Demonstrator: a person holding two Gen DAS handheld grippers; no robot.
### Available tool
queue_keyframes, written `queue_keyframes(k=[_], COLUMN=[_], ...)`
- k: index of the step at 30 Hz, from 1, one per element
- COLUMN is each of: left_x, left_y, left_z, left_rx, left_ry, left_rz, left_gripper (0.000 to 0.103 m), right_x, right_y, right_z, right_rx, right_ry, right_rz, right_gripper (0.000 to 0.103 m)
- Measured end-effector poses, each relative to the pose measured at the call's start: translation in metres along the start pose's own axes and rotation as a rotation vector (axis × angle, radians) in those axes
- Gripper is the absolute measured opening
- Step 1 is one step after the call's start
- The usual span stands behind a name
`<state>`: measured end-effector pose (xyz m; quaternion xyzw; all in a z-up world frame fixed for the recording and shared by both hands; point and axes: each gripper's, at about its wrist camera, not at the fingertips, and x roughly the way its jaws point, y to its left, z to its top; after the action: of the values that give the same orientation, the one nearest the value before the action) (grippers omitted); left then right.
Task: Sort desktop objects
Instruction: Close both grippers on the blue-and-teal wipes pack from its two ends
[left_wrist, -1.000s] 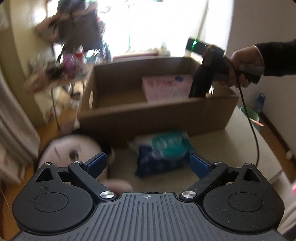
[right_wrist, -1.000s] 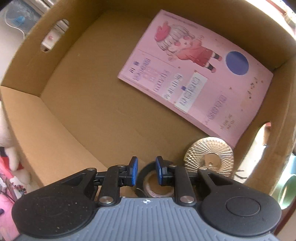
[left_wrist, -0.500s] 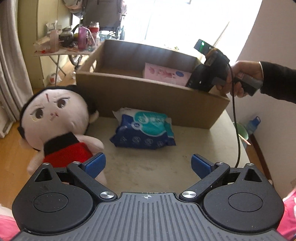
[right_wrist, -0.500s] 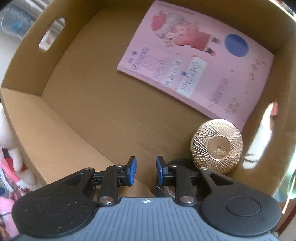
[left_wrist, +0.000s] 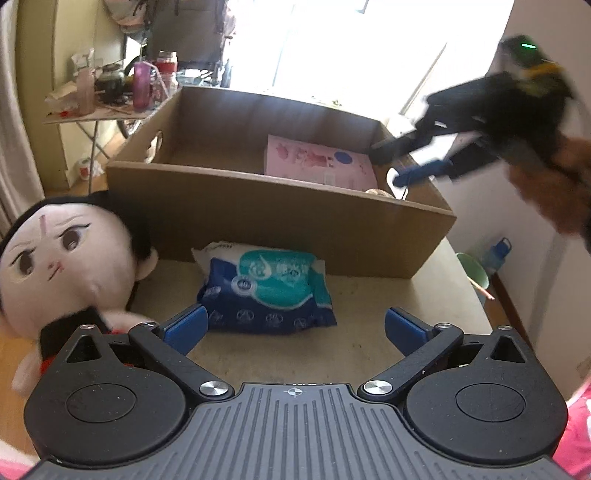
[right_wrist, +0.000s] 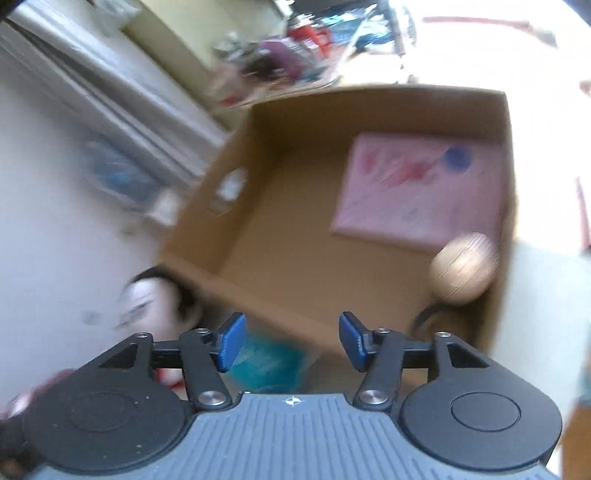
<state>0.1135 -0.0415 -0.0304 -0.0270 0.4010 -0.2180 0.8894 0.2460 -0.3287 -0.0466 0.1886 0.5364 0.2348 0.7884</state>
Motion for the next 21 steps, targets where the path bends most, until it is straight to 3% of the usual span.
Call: queue_keyframes(k=[3,9,12,21], left_x=[0.016,0.042,0.054,0.077], left_y=[-0.001,0.008,0.010,0.013], left_z=[0.008,0.018,0.020,0.024], left_rx=[0.041,0.049,0.065,0.086], left_ry=[0.006,0.048,0.083,0.154], left_rz=[0.021,0.065,0.096,0.096], left_gripper=[0.103,0.102,0.103,0.103], right_x=[0.023,0.050,0.053,0.083], right_y=[0.005,-0.023,-0.035,-0.053], right_z=[-0.028,-0.066,-0.073,-0.068], right_rx=[0.049,0.248,0.328,0.447], right_ry=[0.031,0.006,-0.027,-0.051], right_rz=[0.031,0.031,0.066,0.187], right_gripper=[0.069,0.071,0.073,0.088])
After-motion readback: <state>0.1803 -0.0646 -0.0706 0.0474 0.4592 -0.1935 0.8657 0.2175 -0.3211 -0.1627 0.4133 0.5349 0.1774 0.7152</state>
